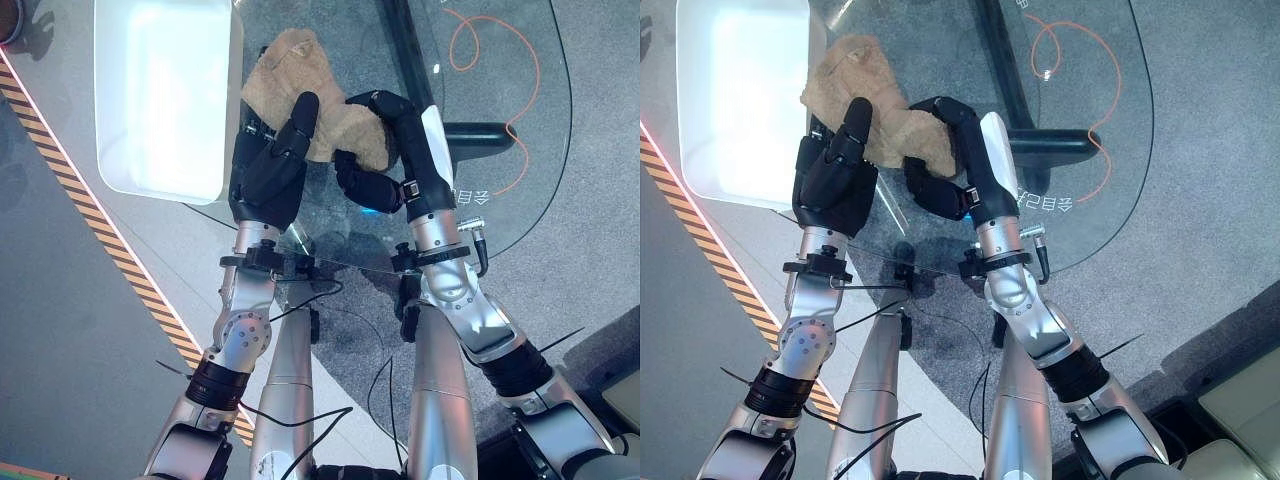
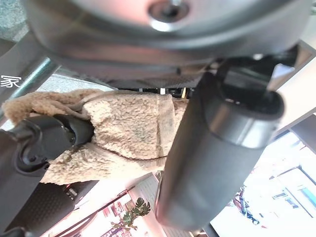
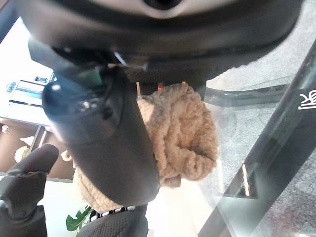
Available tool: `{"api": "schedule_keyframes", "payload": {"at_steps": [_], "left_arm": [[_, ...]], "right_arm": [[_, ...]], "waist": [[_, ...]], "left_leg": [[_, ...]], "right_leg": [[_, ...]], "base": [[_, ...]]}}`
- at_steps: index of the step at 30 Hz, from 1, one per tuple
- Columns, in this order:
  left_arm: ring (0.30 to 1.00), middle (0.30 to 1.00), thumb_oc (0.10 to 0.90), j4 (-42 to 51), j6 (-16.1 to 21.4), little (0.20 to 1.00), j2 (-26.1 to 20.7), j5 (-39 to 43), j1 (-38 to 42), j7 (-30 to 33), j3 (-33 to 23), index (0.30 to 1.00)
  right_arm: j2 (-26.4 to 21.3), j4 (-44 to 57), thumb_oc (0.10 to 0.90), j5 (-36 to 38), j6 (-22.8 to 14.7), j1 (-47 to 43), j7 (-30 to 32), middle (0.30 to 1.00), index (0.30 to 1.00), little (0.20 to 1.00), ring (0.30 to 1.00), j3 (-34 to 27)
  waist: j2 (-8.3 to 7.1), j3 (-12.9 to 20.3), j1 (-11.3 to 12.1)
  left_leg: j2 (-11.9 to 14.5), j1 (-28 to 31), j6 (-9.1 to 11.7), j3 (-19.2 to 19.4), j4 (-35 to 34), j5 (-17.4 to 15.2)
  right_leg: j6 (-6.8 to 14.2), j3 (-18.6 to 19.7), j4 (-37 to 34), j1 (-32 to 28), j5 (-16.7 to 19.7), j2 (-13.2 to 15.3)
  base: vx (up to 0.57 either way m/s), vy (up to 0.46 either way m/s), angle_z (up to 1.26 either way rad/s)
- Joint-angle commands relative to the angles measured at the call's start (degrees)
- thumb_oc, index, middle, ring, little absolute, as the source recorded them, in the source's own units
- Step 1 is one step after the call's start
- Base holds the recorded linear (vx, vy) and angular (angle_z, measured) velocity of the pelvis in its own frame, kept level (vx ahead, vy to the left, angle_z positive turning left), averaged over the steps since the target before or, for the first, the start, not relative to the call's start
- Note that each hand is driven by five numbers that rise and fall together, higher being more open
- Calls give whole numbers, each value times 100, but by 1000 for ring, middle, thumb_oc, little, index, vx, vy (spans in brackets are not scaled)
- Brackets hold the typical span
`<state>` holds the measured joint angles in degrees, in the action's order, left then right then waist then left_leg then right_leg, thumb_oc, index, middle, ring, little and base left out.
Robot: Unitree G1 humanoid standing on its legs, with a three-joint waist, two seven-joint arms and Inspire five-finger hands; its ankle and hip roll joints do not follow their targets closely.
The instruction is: Wipe the table with a cloth and put it in the basket.
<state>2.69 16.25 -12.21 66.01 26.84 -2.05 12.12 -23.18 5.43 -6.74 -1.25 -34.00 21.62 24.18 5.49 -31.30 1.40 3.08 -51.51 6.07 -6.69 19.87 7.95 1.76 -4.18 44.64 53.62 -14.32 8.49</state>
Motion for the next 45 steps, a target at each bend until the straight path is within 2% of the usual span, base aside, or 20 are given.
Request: {"api": "schedule_keyframes", "payload": {"at_steps": [1,22,24,25,26,27,37,45], "left_arm": [[300,300,100,917,598,200,-45,-284,580,-479,-267,300],[300,300,100,905,606,200,8,-312,602,-565,-294,300],[300,300,100,898,629,200,7,-305,595,-573,-299,300],[300,300,100,907,644,200,1,-297,610,-552,-306,300],[300,300,100,907,658,200,-4,-296,616,-541,-304,300],[300,300,100,919,690,200,-3,-308,615,-517,-306,300],[300,300,100,913,782,200,31,-421,641,-452,-363,300],[300,300,100,882,1122,200,65,-525,616,-192,-452,300]], "right_arm": [[302,1128,100,-163,-513,-794,-100,300,300,200,300,35],[346,1114,100,-216,-467,-865,-195,300,300,200,300,96],[334,1118,133,-211,-457,-863,-186,328,328,233,328,96],[331,1118,358,-194,-433,-878,-174,521,521,458,521,99],[329,1116,512,-181,-426,-884,-168,653,653,612,653,101],[326,1122,800,-167,-428,-868,-165,900,900,900,900,103],[376,1085,800,-100,-465,-863,-189,900,900,900,900,61],[400,1089,800,-120,-459,-871,-220,900,900,900,900,65]], "waist": [[-205,151,65],[-210,151,73],[-211,151,73],[-212,151,75],[-213,151,75],[-213,151,73],[-213,151,77],[-207,151,83]], "left_leg": [[-622,227,-729,654,293,-697],[-628,230,-718,662,261,-684],[-630,228,-718,662,262,-683],[-630,227,-716,661,261,-681],[-629,224,-716,661,264,-682],[-626,228,-714,662,264,-681],[-639,209,-712,647,257,-673],[-653,213,-709,644,255,-671]], "right_leg": [[-41,-196,-1383,-188,996,-535],[-32,-204,-1425,-188,1012,-539],[-33,-205,-1427,-185,1015,-540],[-32,-205,-1434,-187,1017,-541],[-32,-205,-1432,-185,1017,-539],[-30,-202,-1435,-191,1016,-538],[-23,-203,-1438,-168,1030,-526],[-27,-187,-1448,-172,1026,-539]], "base": [[0,0,0],[0,0,0],[0,0,0],[0,0,0],[0,0,0],[0,0,0],[0,0,0],[0,0,0]]}}
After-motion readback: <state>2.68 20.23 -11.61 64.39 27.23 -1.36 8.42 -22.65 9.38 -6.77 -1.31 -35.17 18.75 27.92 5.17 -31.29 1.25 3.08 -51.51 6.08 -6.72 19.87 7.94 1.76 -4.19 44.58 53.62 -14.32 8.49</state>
